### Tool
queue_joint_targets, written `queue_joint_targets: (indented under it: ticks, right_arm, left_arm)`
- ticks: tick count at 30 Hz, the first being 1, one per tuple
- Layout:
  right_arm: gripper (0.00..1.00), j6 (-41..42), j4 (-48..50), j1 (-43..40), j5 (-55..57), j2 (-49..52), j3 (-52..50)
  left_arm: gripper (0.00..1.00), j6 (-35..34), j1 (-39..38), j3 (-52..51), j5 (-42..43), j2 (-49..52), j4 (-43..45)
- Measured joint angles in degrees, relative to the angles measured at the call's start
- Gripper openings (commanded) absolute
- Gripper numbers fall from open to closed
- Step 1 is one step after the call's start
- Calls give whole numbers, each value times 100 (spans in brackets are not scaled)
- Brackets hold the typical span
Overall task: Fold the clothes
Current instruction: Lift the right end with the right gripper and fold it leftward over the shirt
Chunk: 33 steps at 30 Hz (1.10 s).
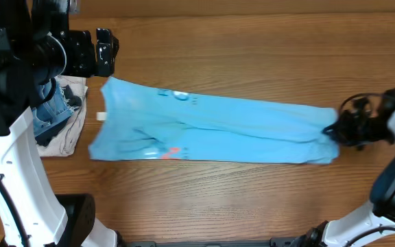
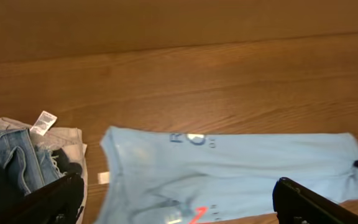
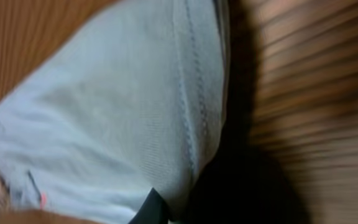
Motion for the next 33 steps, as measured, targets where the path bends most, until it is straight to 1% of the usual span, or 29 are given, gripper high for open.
queue_joint_targets:
  ticks: [2,5,10,15,18,23,26,33]
  right_arm:
    - [4,118,-308,-304,334,4,564]
    - [4,195,-516,-476,675,4,1147]
    - [4,284,-809,-262,909,4,1620]
    - [4,315,-970,540,966,4,1698]
    - [4,411,-1014,1309,903,7,1700]
    - [4,850,-986,2811,841,7,1700]
    - [4,1215,-723,3613,822,7,1700]
    - [4,2090,232,4859,850,15,1665]
  left_arm:
    - [100,0,0,0,0,0,4]
    - [100,0,0,-2,0,0,2]
    - [100,0,0,-2,-2,0,2]
    - [100,0,0,0,0,0,2]
    - [100,0,0,0,0,0,2]
    - [100,0,0,0,0,0,4]
    - [100,0,0,0,0,0,2]
    - [100,0,0,0,0,0,2]
